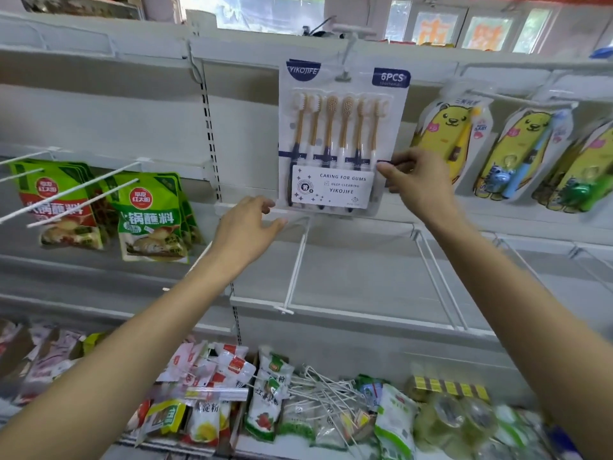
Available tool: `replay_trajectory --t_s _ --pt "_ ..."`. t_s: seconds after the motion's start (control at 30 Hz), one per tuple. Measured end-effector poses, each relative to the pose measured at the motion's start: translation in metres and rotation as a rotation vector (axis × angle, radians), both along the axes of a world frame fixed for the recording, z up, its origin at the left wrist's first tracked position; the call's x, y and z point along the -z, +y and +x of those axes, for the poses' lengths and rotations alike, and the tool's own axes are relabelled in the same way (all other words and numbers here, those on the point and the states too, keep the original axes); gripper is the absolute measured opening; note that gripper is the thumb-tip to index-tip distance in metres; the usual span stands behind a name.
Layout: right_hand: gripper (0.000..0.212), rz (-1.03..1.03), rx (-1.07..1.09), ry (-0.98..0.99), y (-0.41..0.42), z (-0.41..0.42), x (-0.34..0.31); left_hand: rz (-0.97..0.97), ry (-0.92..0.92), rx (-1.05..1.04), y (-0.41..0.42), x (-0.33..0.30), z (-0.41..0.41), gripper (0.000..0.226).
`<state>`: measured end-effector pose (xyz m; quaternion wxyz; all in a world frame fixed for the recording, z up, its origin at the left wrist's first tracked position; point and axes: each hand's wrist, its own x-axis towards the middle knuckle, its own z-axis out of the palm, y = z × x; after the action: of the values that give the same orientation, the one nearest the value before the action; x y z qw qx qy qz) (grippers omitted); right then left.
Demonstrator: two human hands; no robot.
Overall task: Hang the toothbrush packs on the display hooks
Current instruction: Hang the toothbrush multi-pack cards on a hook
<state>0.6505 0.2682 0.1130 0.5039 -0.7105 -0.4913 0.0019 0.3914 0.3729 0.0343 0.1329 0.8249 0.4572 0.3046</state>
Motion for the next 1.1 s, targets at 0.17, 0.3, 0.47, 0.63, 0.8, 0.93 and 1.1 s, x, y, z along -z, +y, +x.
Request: replay_trajectory --t_s 0.17,0.3,0.47,0.63,0.8,0.93,1.1 --pt "0.036 -0.066 0.15 -0.209 -0.055 -0.021 0.033 0.196 0.102 0.104 -0.03 -0.002 -0.022 0.044" --pt "0.04 -0.139 0.104 -0.355 -0.113 -0.055 0.047 0.301 0.133 0.295 -0.063 -0.006 -0.023 0.058" --pt "0.048 -0.296 0.141 -0.562 -0.188 -0.085 0.059 0.424 0.184 0.46 -0.106 -0.004 -0.002 0.066" --pt "0.058 -0.394 0.233 -0.601 -0.259 -0.085 0.066 0.437 0.163 0.639 -0.158 0.005 0.031 0.071" --pt "0.064 -0.457 0.354 -0.637 -0.335 -0.067 0.071 0.43 0.13 0.802 -0.218 0.007 0.078 0.064" --pt "0.069 -0.484 0.441 -0.596 -0.392 -0.043 0.079 0.448 0.112 0.9 -0.267 0.006 0.123 0.063" --pt "0.071 -0.521 0.536 -0.552 -0.471 0.009 0.083 0.458 0.107 0.993 -0.341 0.006 0.199 0.065"
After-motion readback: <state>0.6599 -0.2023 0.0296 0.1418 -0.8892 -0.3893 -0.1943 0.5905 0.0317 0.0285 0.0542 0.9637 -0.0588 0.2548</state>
